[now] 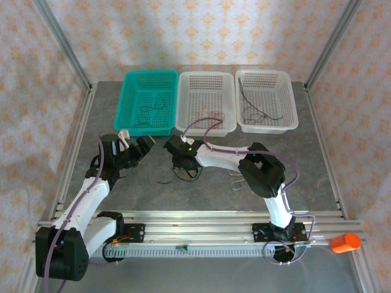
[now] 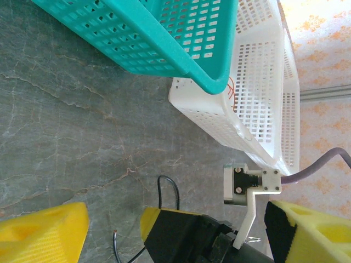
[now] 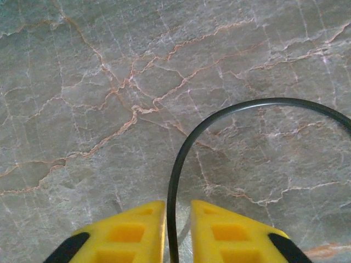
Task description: Untangle the cables
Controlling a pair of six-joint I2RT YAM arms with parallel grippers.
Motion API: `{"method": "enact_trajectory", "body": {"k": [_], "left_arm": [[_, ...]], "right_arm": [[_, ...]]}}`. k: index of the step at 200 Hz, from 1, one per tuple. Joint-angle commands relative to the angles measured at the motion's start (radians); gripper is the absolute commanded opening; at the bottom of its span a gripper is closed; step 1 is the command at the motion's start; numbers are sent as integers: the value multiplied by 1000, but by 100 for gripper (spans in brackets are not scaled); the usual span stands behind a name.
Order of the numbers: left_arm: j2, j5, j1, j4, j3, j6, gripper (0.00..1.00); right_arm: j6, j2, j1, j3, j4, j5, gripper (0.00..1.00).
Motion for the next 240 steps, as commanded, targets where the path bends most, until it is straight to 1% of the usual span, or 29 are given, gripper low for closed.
{"method": "enact_trajectory", "body": {"k": [1, 25, 65, 85, 113, 147, 184, 210, 240], "left_arm": [[-4, 9, 5, -13, 11, 15, 85], [-2, 11, 5, -9, 6, 16, 85], [3, 3, 2, -28, 4, 39, 85], [14, -23, -22, -57, 27, 76, 85], [45, -33, -111, -36, 58, 101, 85], [99, -57, -231, -17, 106, 136, 86], [139, -38, -317, 41, 139, 155, 84], [173, -92, -394, 33, 185, 188, 84], [204, -169, -473, 45, 230, 202, 82]], "right_arm": [[4, 2, 5, 20, -30, 22, 17], [6, -3, 5, 17, -30, 25, 13], [20, -46, 6, 4, -22, 43, 0], [27, -97, 6, -12, -3, 54, 0], [35, -199, 6, -55, 15, 93, 0], [43, -350, 5, -127, -10, 203, 0], [71, -500, 5, -194, -13, 291, 0], [77, -575, 5, -207, -8, 348, 0], [56, -624, 5, -199, -30, 432, 0]]}}
